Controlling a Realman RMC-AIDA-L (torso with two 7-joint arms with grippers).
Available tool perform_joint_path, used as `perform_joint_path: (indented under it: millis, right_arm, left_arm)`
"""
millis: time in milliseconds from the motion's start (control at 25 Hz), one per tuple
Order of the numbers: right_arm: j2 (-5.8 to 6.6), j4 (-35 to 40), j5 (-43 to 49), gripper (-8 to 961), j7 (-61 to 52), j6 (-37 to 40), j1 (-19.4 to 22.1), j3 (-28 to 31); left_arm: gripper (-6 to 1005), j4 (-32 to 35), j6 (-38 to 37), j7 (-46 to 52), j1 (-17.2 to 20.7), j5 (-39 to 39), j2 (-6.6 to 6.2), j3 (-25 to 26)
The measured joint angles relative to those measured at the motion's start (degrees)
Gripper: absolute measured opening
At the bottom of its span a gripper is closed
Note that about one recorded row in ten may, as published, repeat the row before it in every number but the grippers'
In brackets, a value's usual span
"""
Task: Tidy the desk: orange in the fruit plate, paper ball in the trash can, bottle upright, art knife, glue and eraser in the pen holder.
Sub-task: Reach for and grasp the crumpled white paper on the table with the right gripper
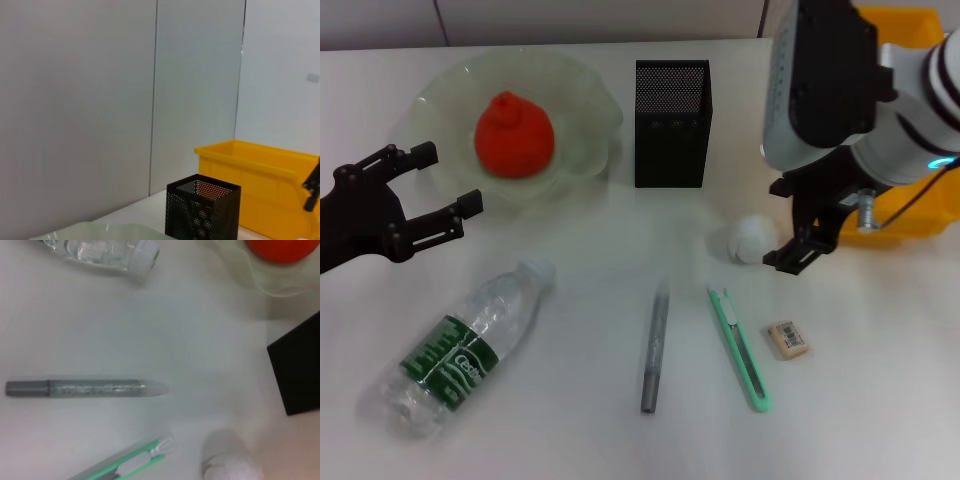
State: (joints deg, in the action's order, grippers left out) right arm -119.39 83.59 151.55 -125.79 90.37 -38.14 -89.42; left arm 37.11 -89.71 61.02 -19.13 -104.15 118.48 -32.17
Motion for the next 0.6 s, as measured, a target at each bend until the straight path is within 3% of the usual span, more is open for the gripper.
perform_joint_path:
  millis: [600]
  right_arm:
    - [-0.23,-20.7,-0.8,824,0.0,-11.8,-8.1,-0.9]
  left_arm:
    - [844,-0.8,-0.1,-0.2,1.0,0.0,-0.01,0.0]
